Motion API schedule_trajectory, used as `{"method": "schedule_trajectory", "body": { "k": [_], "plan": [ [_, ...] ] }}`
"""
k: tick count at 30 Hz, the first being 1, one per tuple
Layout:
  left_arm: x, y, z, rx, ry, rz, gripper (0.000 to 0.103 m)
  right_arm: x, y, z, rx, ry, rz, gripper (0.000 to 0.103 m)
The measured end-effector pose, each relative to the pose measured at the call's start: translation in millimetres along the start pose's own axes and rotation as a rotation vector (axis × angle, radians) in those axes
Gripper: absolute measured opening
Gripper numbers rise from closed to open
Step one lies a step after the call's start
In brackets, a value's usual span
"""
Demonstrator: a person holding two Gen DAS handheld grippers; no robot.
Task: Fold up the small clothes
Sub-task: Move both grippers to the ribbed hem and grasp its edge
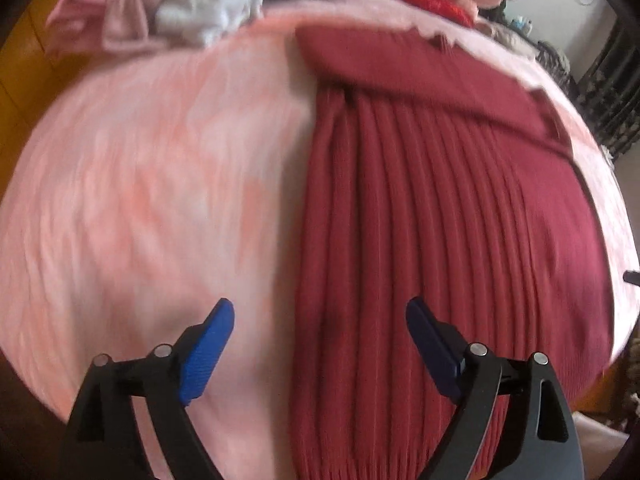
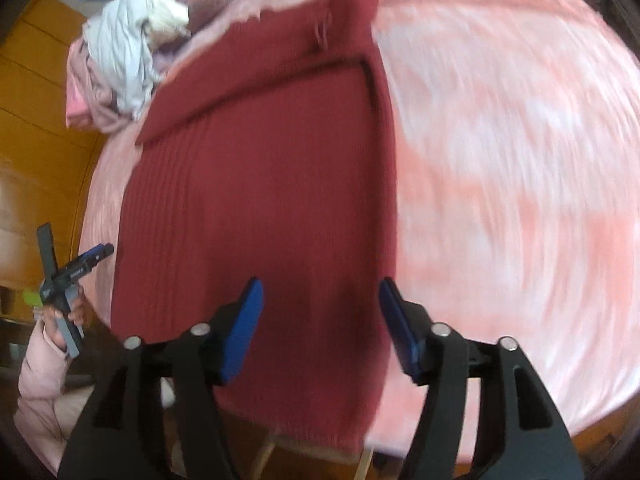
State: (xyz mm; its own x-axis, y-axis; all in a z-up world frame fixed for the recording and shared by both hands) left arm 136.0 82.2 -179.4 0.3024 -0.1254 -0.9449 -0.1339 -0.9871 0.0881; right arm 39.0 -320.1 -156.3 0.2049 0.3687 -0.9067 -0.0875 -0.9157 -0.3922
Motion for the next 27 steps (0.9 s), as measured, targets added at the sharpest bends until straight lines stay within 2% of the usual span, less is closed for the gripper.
{"method": "schedule_trajectory", "body": {
  "k": [3, 7, 12, 17, 18, 19, 21, 24, 26, 27],
  "plan": [
    [0, 6, 24, 0.008, -0.049, 0.006, 0.089, 2, 1, 34, 0.007, -0.055, -0.034, 0.063],
    [4, 12, 39, 0.033, -0.072, -0.034, 0.090, 11, 4, 55, 0.004, -0.102, -0.008, 0.064],
    [20, 23, 57, 0.008, -0.144, 0.035, 0.091, 29, 4, 66, 0.009, -0.149, -0.024, 0.065],
    [27, 22, 59, 0.003, -0.138, 0.064, 0.091, 38, -3, 71, -0.034, -0.160, -0.033, 0.065],
    [27, 21, 58, -0.004, -0.139, 0.070, 0.088, 37, -3, 71, -0.024, -0.156, -0.045, 0.062],
    [27, 21, 60, -0.005, -0.139, 0.072, 0.084, 37, -3, 71, -0.014, -0.155, -0.056, 0.055],
    [25, 23, 60, 0.002, -0.133, 0.082, 0.069, 38, -5, 70, -0.011, -0.156, -0.057, 0.048],
    [22, 25, 63, 0.022, -0.130, 0.084, 0.055, 40, -8, 73, -0.017, -0.165, -0.090, 0.046],
    [22, 25, 62, 0.021, -0.129, 0.091, 0.050, 40, -7, 75, -0.027, -0.174, -0.094, 0.040],
    [21, 24, 63, 0.021, -0.129, 0.095, 0.046, 41, -7, 76, -0.035, -0.174, -0.083, 0.033]
  ]
}}
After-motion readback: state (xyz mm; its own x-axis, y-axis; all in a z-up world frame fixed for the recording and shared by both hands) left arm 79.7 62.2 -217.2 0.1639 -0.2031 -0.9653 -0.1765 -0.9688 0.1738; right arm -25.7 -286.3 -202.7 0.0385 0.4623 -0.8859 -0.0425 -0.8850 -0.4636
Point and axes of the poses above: each gripper's, at about its wrist camera, not at the fingertips, and x roughly the way its jaws point, y to its right, z to its underside, the point moved 7 cm from there along x, roughly the way its jaws point
